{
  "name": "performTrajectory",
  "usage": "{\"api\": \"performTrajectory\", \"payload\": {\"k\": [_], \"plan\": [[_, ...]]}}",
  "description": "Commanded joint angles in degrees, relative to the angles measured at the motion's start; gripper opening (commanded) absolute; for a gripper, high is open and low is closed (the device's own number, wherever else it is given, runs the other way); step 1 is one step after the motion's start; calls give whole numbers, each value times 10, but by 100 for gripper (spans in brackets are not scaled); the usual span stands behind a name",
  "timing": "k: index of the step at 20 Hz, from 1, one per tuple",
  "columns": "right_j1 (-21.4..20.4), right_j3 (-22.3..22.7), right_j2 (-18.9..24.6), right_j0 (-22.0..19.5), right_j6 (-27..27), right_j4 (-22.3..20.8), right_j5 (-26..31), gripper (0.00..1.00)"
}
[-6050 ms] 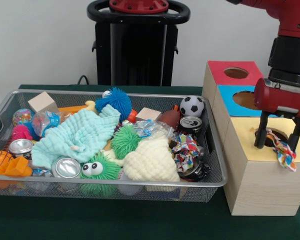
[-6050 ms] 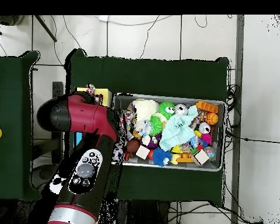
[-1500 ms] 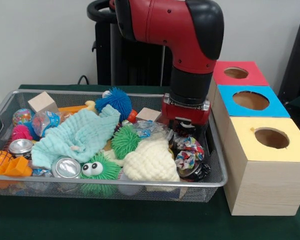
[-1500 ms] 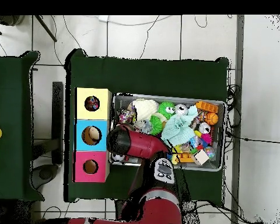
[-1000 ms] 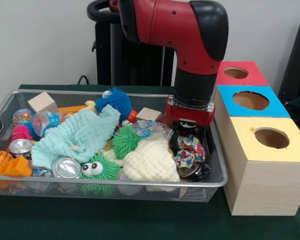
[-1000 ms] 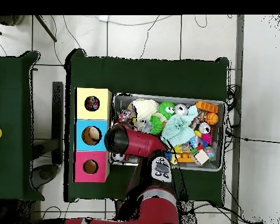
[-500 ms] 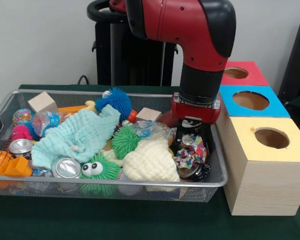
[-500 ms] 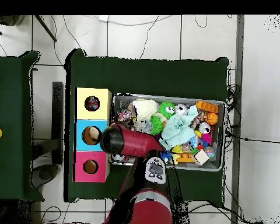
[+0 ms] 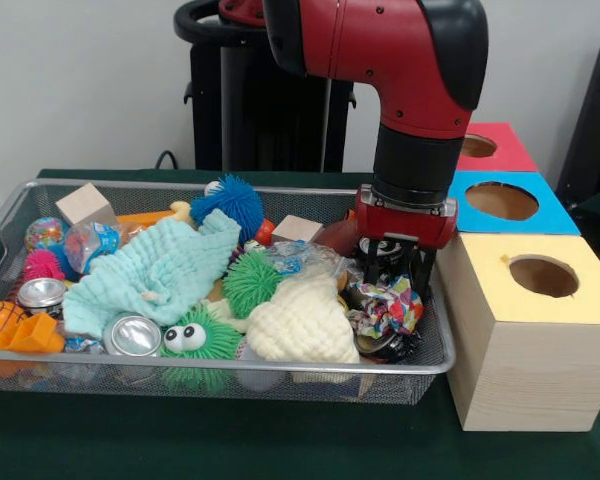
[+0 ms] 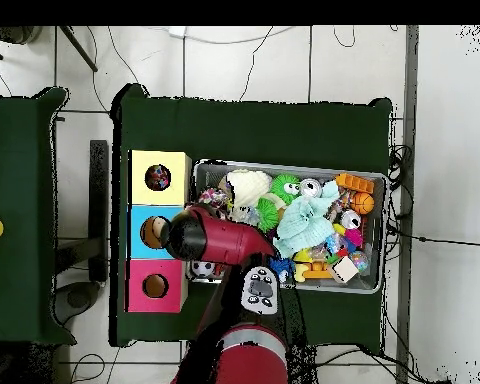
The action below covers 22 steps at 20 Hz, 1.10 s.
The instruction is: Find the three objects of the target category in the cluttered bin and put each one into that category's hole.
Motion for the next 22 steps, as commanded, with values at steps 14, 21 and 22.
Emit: {"api": "performTrajectory", "payload": {"k": [14, 21, 22], "plan": [[13, -54, 45, -18, 82, 14, 34, 100], [18, -58, 43, -17, 84, 16, 30, 100], [19, -59, 44, -17, 84, 16, 30, 100]]}}
